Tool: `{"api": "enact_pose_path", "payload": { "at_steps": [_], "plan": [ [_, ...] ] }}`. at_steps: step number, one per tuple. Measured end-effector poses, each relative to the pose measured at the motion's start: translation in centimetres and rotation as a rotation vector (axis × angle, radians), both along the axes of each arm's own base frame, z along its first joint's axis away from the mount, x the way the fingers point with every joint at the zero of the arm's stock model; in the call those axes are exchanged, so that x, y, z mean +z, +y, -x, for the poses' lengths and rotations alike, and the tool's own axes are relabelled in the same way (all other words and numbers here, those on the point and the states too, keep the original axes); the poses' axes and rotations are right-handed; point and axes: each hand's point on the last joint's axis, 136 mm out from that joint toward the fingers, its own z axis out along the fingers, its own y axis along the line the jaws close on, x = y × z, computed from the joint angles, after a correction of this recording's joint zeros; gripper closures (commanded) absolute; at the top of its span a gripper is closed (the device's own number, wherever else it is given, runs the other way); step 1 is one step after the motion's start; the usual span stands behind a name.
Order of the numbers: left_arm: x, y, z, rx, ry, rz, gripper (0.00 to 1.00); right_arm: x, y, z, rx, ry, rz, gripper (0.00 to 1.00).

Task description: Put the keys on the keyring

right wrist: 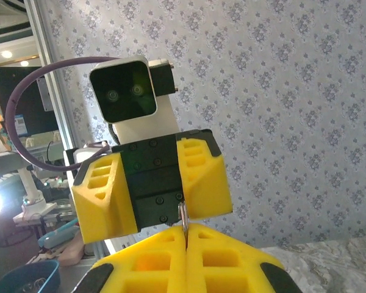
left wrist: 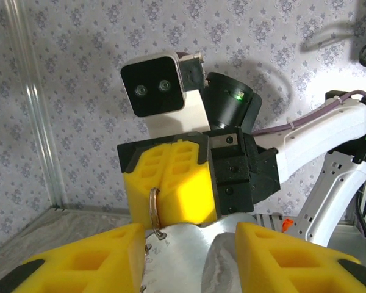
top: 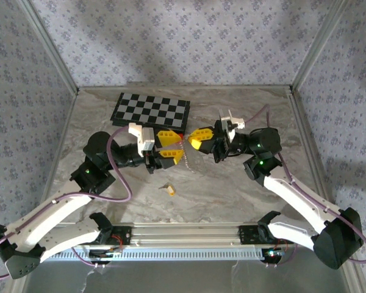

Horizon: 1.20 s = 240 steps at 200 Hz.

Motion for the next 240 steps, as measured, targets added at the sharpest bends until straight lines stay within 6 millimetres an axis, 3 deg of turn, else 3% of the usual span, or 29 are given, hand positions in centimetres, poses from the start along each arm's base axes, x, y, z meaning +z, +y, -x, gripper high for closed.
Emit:
{"api": "enact_pose_path", "payload": {
  "at_steps": [150, 240],
  "plan": [
    [-0.9, -0.3, -1.2, 0.047, 0.019, -0.033, 0.70, -0.5, 0.2, 0.2, 0.000, -0.016, 0.012, 1.00],
    [-1.1, -0.4, -1.6, 0.065, 0.021, -0.041, 0.83, -1.1, 0.4, 0.4, 0.019, -0.004, 0.038, 1.00]
  ]
}}
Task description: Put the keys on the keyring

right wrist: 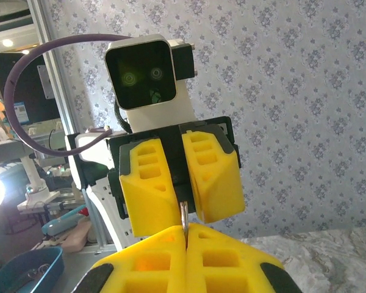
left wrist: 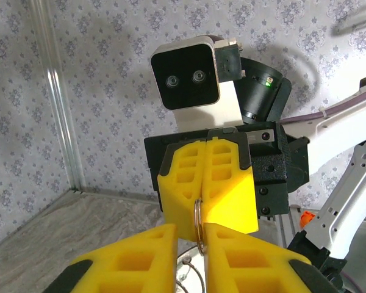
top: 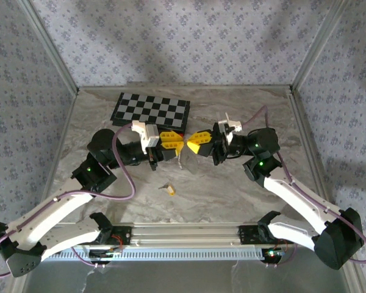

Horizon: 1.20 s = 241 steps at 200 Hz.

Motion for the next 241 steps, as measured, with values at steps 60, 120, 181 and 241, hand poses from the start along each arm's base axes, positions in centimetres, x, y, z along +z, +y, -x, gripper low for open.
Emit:
{"api": "enact_pose_path", "payload": {
  "at_steps": [60, 120, 181, 241],
  "plan": [
    [-0.19, -0.10, 0.11, -0.005, 0.006, -0.007, 0.81, -0.19, 0.05, 0.05, 0.003, 0.002, 0.008, 1.00],
    [-0.20, -0.26, 0.04, -0.008, 0.011, -0.012, 0.82, -0.24, 0.07, 0.04, 0.002, 0.002, 0.010, 1.00],
    [-0.56, -0.54, -0.04, -0.017, 0.019, -0.021, 0.87, -0.26, 0.08, 0.02, 0.001, -0.001, 0.010, 1.00],
    [-0.67, -0.60, 0.22, -0.032, 0.021, -0.027, 1.00, -0.45, 0.08, -0.02, -0.008, -0.016, 0.017, 0.98]
  ]
}}
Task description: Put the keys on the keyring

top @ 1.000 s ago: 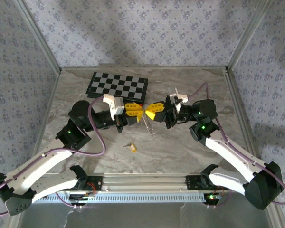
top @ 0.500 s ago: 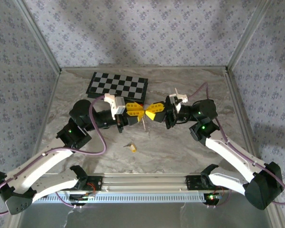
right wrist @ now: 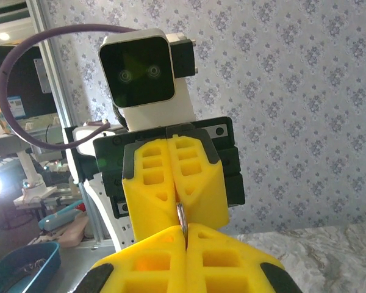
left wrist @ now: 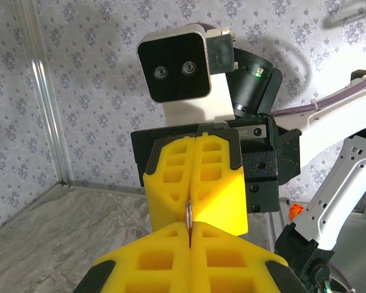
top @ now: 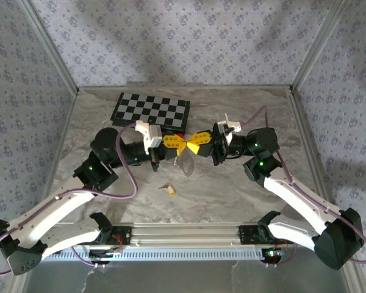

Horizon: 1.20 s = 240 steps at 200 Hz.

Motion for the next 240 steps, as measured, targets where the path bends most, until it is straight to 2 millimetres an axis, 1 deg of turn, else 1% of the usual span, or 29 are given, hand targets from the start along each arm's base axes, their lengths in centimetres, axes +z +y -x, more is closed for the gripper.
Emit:
{"api": "enact_pose_path", "payload": {
  "at_steps": [24, 33, 55, 85, 104, 146, 169, 210, 240],
  "plan": [
    [-0.6, 0.0, 0.0, 0.000, 0.011, -0.028, 1.00, -0.7, -0.2, 0.1, -0.029, -0.006, 0.037, 0.81],
    [-1.0, 0.0, 0.0, 0.003, 0.013, -0.047, 1.00, -1.0, -0.4, 0.2, -0.044, -0.004, 0.061, 0.76],
    [-1.3, 0.3, 0.0, 0.016, 0.009, -0.103, 1.00, -1.3, -0.8, 0.6, -0.091, -0.040, 0.130, 0.72],
    [-0.9, 0.8, 0.3, 0.022, -0.023, -0.179, 1.00, -0.5, -1.3, 1.2, -0.139, -0.107, 0.203, 0.67],
    [-1.4, 0.9, 0.4, 0.015, -0.028, -0.241, 1.00, -1.0, -1.3, 1.3, -0.160, -0.123, 0.251, 0.65],
    [-4.2, 1.2, 0.9, -0.019, 0.000, -0.368, 1.00, -3.7, -0.3, 1.2, -0.160, -0.108, 0.352, 0.63],
    [-5.4, 1.3, 1.2, -0.042, 0.018, -0.415, 1.00, -4.6, 0.2, 1.1, -0.158, -0.104, 0.384, 0.64],
    [-6.2, 1.4, 1.6, -0.067, 0.029, -0.454, 1.00, -5.5, 0.6, 1.1, -0.155, -0.111, 0.417, 0.66],
    [-6.4, 1.4, 1.7, -0.077, 0.033, -0.463, 1.00, -5.9, 0.9, 1.0, -0.153, -0.115, 0.428, 0.70]
  ]
}}
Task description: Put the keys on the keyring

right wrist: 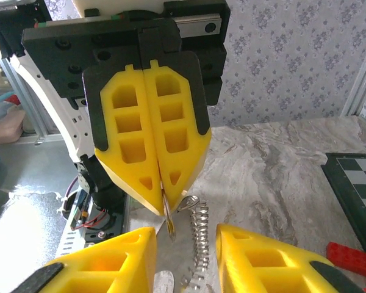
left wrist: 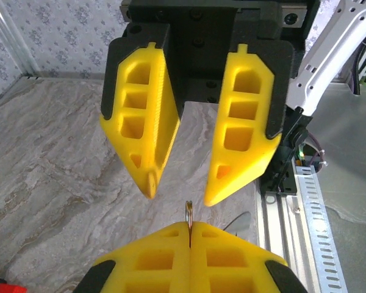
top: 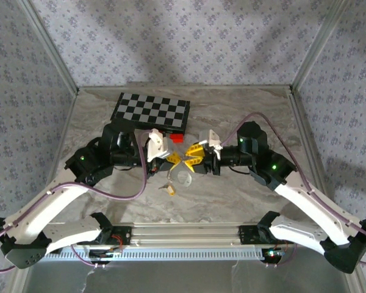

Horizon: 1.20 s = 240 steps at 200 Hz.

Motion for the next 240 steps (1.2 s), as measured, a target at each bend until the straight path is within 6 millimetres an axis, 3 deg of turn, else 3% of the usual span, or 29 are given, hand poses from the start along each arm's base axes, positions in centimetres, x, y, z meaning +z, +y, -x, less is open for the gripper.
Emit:
{"api": "enact_pose_path", "payload": {
  "at_steps": [89, 165, 207, 221, 240],
  "plan": [
    [-0.1, -0.1, 0.0, -0.007, 0.003, -0.003, 1.00, -0.8, 0.7, 0.4, 0.028, -0.007, 0.022, 0.92],
    [-0.5, -0.1, 0.0, -0.010, 0.013, -0.022, 1.00, -1.1, 0.9, 0.4, 0.021, -0.001, 0.035, 0.84],
    [-0.6, -0.1, 0.0, -0.008, 0.015, -0.026, 1.00, -1.2, 1.0, 0.4, 0.019, -0.002, 0.037, 1.00],
    [-0.6, -0.1, -0.1, -0.005, 0.014, -0.027, 1.00, -1.2, 1.0, 0.4, 0.016, -0.003, 0.038, 1.00],
    [-0.6, -0.1, -0.1, -0.002, 0.012, -0.026, 0.73, -1.2, 1.0, 0.3, 0.012, -0.004, 0.038, 1.00]
  ]
}}
